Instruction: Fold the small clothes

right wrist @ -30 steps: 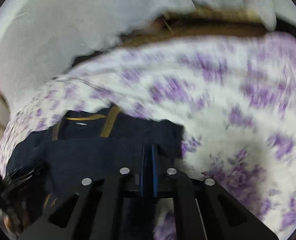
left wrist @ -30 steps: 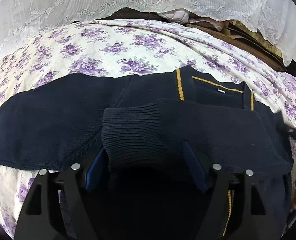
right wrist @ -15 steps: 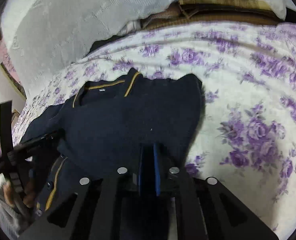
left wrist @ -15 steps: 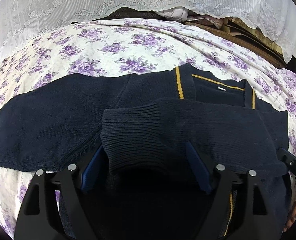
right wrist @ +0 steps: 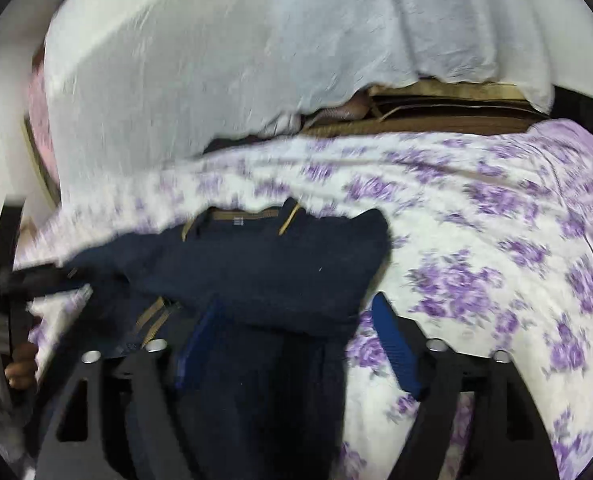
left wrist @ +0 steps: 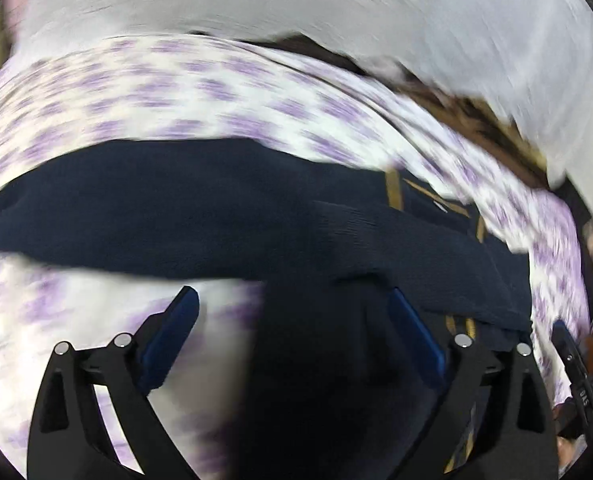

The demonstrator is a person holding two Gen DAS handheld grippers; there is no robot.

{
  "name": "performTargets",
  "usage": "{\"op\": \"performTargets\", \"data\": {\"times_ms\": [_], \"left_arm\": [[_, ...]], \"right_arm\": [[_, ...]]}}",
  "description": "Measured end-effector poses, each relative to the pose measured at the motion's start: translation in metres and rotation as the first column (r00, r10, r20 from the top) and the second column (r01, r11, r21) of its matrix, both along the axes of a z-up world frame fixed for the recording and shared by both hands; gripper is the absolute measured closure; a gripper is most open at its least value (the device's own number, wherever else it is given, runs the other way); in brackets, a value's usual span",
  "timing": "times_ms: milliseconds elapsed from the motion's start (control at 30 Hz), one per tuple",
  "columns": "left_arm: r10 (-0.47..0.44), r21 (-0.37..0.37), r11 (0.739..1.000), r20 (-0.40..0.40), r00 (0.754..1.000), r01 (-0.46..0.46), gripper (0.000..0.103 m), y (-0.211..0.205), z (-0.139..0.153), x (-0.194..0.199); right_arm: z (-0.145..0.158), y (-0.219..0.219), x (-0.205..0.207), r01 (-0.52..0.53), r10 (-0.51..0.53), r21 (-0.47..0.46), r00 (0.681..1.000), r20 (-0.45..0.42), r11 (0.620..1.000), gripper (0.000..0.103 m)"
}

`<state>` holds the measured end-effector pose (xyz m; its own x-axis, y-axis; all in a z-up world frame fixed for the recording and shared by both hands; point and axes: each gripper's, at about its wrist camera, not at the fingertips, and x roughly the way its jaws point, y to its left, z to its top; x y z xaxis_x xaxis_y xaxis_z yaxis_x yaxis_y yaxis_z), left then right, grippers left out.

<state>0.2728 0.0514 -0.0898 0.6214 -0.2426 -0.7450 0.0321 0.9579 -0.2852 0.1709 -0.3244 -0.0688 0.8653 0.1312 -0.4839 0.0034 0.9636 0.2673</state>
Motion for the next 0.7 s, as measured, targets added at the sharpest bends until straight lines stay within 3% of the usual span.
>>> {"op": "performTargets", "data": {"times_ms": [100, 200, 333, 467, 600, 700], "left_arm": [[0.165, -0.085, 0.982, -0.019, 0.986, -0.166, 0.009, 0.077, 0.003, -0.021], [0.283, -0.240, 0.923, -0.110, 0.953, -0.302, 0.009, 0.143, -0.011, -0.026], [0.314, -0.447, 0.816, -0.191, 0.930, -0.367, 0.009, 0.192, -0.036, -0.019], [0.339, -0.447, 0.806, -0.189, 0.922, -0.388, 0.009, 0.199, -0.039, 0.000], [0.398, -0.468, 0.765, -0.198, 0.896, -0.443, 0.009, 0.218, -0.042, 0.023], [0.436, -0.455, 0.756, -0.185, 0.881, -0.470, 0.017, 0.227, -0.043, 0.036]], "right_arm": [[-0.003, -0.015, -0.004, 0.017, -0.017, 0.076, 1.000, -0.002, 0.997, 0.022], [-0.007, -0.017, -0.003, 0.024, -0.022, 0.089, 0.999, -0.025, 0.996, 0.021], [-0.007, -0.016, -0.004, 0.028, -0.027, 0.087, 0.999, -0.017, 0.996, 0.019], [-0.010, -0.016, -0.003, 0.026, -0.024, 0.100, 0.999, -0.023, 0.995, 0.019], [-0.015, -0.018, -0.001, 0.030, -0.025, 0.122, 0.999, -0.044, 0.992, 0.019], [-0.020, -0.023, 0.004, 0.035, -0.025, 0.150, 0.997, -0.070, 0.988, 0.019]]}}
